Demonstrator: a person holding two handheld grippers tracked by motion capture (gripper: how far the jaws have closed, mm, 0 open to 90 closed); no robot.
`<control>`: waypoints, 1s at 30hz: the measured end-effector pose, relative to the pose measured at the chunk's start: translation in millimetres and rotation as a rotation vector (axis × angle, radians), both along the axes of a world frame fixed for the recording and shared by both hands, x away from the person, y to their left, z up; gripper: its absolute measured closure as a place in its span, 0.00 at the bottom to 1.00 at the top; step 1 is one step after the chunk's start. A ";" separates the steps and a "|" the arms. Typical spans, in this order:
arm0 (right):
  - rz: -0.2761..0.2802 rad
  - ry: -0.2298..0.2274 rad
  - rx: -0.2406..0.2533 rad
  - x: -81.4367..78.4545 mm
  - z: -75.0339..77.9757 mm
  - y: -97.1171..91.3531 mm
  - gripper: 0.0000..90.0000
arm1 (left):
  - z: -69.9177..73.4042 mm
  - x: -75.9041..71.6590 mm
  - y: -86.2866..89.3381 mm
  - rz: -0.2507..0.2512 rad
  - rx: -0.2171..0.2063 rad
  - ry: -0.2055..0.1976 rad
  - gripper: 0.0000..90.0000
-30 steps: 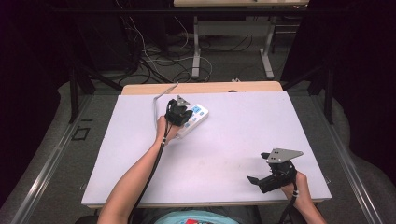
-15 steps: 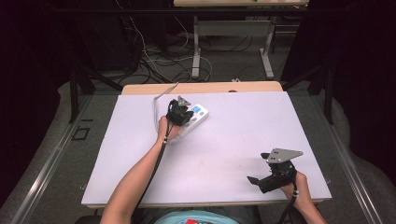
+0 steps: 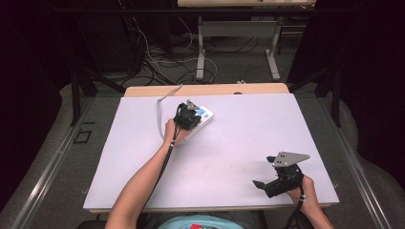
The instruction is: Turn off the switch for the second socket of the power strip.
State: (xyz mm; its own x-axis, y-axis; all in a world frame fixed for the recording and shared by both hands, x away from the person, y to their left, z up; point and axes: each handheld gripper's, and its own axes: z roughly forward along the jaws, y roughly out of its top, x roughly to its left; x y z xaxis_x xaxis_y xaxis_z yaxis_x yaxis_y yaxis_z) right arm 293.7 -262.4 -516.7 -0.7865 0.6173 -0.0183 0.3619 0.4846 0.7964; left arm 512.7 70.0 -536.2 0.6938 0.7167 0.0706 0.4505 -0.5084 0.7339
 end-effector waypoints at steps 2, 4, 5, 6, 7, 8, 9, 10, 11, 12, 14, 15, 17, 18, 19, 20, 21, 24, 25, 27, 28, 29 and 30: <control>0.002 0.002 0.000 0.0 0.0 0.1 0.00 | -0.3 0.3 0.0 0.000 -0.001 0.000 1.00; 0.006 0.003 0.000 0.0 0.0 0.1 0.00 | -0.3 0.8 -0.1 -0.001 -0.001 0.001 1.00; 0.005 0.001 -0.002 0.1 0.0 0.1 0.00 | -0.4 0.9 -0.2 -0.001 -0.002 0.000 1.00; 0.005 0.001 -0.002 0.1 0.0 0.1 0.00 | -0.5 1.0 -0.3 -0.001 -0.003 0.001 1.00; 0.004 0.001 -0.002 0.0 0.0 0.2 0.00 | -0.7 1.4 -0.4 -0.006 -0.006 -0.001 1.00; 0.004 0.001 -0.002 0.0 0.0 0.2 0.00 | -0.5 1.1 -0.8 -0.006 -0.003 0.001 1.00; 0.005 0.002 -0.001 0.0 0.1 0.2 0.00 | -0.2 1.0 -1.2 -0.011 0.007 -0.001 1.00; 0.005 0.002 -0.001 0.0 0.1 0.2 0.00 | -0.1 0.8 -1.7 -0.012 0.011 -0.002 1.00; 0.005 0.003 -0.001 0.1 0.1 0.3 0.00 | 0.0 1.0 -1.9 -0.014 0.013 0.000 1.00; 0.005 0.004 -0.004 -0.1 0.1 0.5 0.00 | 0.0 1.2 -2.0 -0.015 0.010 0.001 1.00; 0.010 0.001 -0.008 0.1 0.3 0.4 0.00 | 0.5 1.4 -2.2 -0.017 0.017 0.003 1.00; 0.009 0.002 -0.007 0.0 0.3 0.4 0.00 | 0.6 1.8 -2.1 -0.014 0.013 0.008 1.00; 0.009 0.003 -0.007 0.1 0.3 0.3 0.00 | 0.5 2.6 -1.2 -0.017 0.006 0.013 1.00; 0.007 0.009 -0.009 -0.1 0.5 0.2 0.00 | 0.4 3.0 -0.9 -0.017 0.003 0.013 1.00; 0.006 0.003 -0.005 0.2 0.1 0.5 0.00 | 0.2 3.3 -1.1 -0.014 0.001 0.014 1.00; 0.009 0.006 -0.006 0.4 0.1 0.7 0.00 | 0.2 3.0 -2.0 -0.014 0.009 0.009 1.00; 0.010 0.005 -0.005 0.6 0.1 0.9 0.00 | 0.0 2.3 -3.5 -0.011 0.018 0.002 1.00; 0.006 0.004 -0.005 0.5 -0.1 1.0 0.00 | -0.8 2.7 -5.7 -0.013 0.001 0.008 1.00; 0.006 0.003 -0.006 0.6 -0.2 0.9 0.00 | -1.0 2.9 -6.4 -0.015 0.002 0.007 1.00; 0.011 0.003 -0.002 1.0 -0.1 0.3 0.00 | -1.2 2.6 -9.0 -0.017 0.012 0.003 1.00; 0.011 0.003 -0.002 1.0 -0.1 0.3 0.00 | -1.0 2.3 -10.2 -0.013 0.018 0.001 1.00; 0.008 0.000 -0.003 0.8 -0.1 0.2 0.00 | -0.8 2.0 -11.0 -0.014 0.027 -0.003 1.00; 0.007 0.010 -0.002 0.3 -0.1 0.5 0.00 | -0.8 1.9 -11.0 -0.015 0.027 -0.004 1.00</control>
